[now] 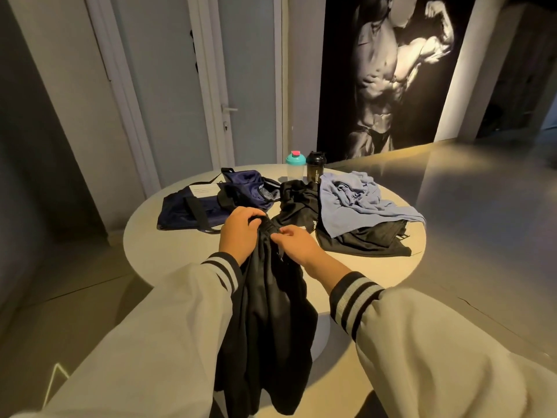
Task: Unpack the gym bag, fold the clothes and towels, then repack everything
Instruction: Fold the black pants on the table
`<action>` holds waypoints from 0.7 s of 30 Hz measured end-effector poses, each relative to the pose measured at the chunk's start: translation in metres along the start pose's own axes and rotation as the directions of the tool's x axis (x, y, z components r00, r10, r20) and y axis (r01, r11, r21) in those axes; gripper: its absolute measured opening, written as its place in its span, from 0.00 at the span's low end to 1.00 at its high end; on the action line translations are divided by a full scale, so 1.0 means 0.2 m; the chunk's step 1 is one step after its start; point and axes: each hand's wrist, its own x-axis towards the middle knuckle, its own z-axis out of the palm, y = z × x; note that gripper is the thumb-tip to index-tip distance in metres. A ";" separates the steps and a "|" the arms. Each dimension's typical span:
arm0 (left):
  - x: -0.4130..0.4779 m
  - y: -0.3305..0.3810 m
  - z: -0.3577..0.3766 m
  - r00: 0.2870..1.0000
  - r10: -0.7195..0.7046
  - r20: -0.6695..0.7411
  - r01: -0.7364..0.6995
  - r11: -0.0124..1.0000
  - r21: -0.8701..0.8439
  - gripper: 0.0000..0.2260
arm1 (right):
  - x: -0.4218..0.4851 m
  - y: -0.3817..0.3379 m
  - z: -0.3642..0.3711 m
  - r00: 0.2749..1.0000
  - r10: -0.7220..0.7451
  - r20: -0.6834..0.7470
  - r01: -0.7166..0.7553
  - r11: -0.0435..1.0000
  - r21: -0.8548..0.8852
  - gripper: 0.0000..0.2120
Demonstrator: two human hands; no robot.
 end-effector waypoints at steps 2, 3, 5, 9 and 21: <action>0.00 0.00 -0.01 1.000 0.015 -0.013 -0.015 0.999 -0.032 0.09 | 0.00 0.01 0.01 0.990 0.103 0.092 -0.104 0.995 0.002 0.13; -0.01 0.01 -0.01 1.000 0.021 -0.019 -0.022 0.998 -0.051 0.09 | 0.00 0.03 0.01 0.980 0.156 0.123 -0.158 0.987 0.005 0.13; -0.02 0.01 -0.04 0.999 0.039 -0.034 -0.042 0.996 -0.082 0.09 | 0.00 0.06 0.00 0.949 0.228 0.219 -0.241 0.970 0.034 0.12; -0.02 -0.01 -0.07 0.996 0.062 -0.062 -0.067 0.994 -0.087 0.09 | 0.03 0.10 -0.02 0.954 0.210 0.213 -0.202 0.978 -0.059 0.10; 0.03 0.01 -0.15 0.984 -0.074 0.159 0.016 0.940 0.341 0.14 | 0.13 -0.02 -0.13 0.870 -0.336 -0.361 0.054 0.793 -0.607 0.16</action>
